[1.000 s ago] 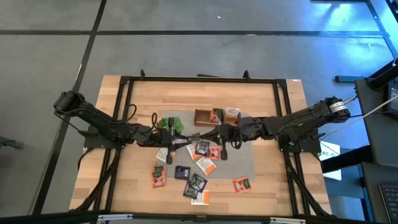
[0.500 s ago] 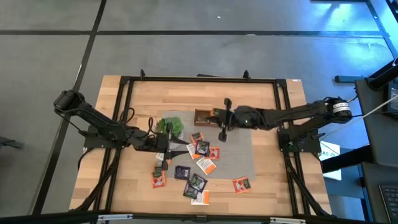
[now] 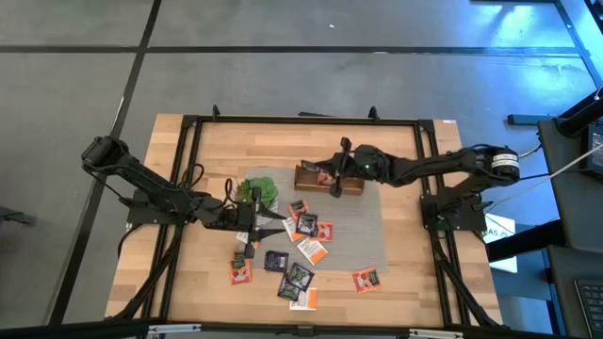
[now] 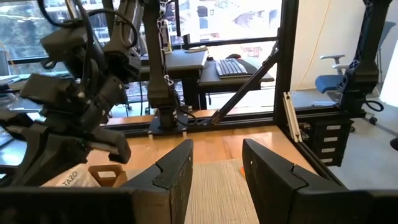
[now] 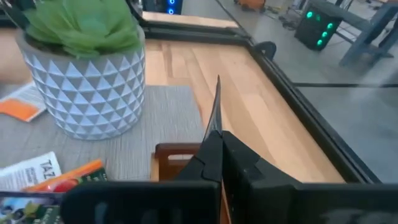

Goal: Pick & Place Tea
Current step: Put the violet tea bag into the left section of the wooden organizer

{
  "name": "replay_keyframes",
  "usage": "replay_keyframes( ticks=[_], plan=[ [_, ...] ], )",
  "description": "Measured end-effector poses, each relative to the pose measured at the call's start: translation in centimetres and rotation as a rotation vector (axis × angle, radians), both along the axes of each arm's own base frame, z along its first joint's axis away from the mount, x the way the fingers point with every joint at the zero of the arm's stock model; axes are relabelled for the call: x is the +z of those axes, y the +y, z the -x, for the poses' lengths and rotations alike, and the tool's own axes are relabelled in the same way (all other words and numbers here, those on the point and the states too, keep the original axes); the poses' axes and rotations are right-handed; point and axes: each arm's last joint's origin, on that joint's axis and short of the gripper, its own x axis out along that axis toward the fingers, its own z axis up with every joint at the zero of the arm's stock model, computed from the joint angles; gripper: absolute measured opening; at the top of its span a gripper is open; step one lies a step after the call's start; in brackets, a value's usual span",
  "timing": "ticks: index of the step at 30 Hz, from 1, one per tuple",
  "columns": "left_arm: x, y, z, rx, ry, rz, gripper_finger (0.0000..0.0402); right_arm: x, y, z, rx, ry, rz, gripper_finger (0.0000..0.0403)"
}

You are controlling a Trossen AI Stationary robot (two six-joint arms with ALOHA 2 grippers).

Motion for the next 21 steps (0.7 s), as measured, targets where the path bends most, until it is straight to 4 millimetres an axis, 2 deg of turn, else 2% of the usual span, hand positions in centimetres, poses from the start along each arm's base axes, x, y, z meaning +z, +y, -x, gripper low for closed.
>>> replay_keyframes(
  ticks=[10,21],
  plan=[
    [-0.1,0.0,0.0,0.000,0.011,-0.005,0.0133,-2.6,-1.1,-0.8,-0.018,0.061,0.005,0.0004],
    [-0.2,0.0,0.0,0.001,0.015,-0.007,0.0133,-4.4,-2.0,-1.6,-0.033,0.055,0.031,0.0005]
  ],
)
